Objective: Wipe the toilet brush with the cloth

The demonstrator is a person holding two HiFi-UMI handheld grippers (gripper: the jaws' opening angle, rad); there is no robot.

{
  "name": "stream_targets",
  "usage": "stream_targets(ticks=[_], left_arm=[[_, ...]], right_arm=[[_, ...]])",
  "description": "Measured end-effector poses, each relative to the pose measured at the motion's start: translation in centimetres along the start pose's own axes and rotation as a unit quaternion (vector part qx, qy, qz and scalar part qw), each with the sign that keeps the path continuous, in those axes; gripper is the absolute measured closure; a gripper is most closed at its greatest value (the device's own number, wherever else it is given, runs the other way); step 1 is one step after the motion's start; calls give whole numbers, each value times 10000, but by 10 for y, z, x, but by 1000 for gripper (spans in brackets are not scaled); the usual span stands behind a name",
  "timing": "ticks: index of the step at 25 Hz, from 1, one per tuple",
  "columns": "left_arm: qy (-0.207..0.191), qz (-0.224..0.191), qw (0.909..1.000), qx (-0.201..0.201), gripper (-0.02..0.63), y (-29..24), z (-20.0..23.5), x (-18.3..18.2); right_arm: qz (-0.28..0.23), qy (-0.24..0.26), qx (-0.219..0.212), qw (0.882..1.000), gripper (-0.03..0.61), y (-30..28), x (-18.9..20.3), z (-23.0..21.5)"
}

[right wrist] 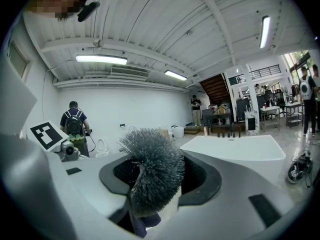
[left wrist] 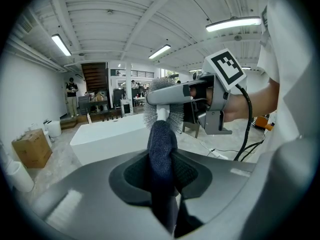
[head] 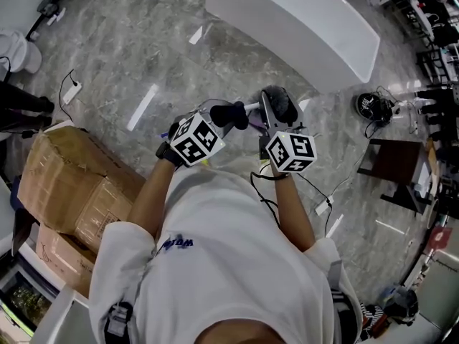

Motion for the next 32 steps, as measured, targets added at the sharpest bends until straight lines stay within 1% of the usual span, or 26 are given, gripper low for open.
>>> stream_targets(ticks=[7,13,22,32], left_arm=[[-8,9,10000,46,534,2,-1,3],[-86,27,9999,92,534,0,-1,1],[-101,12,9998,146,534,-2,-4,-2],[-102,67,9999,74,532,2,0,3]], right_arm=[[17,86,11,10000,360,2,-3,0],[16,41,55,10000,360,5,-4,-7],[13,55,94,9999,360,11,-9,-14],[-61,42,72,9999,360,8,-9,-15]])
Point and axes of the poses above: the fingertips, and each gripper's own axes: y backward along the fingers, z to its left, x out of its underside, the point moved 7 cm from there along y, backward along the fingers, and after that the axes turned 9 degrees about z, right-handed, at the moved point
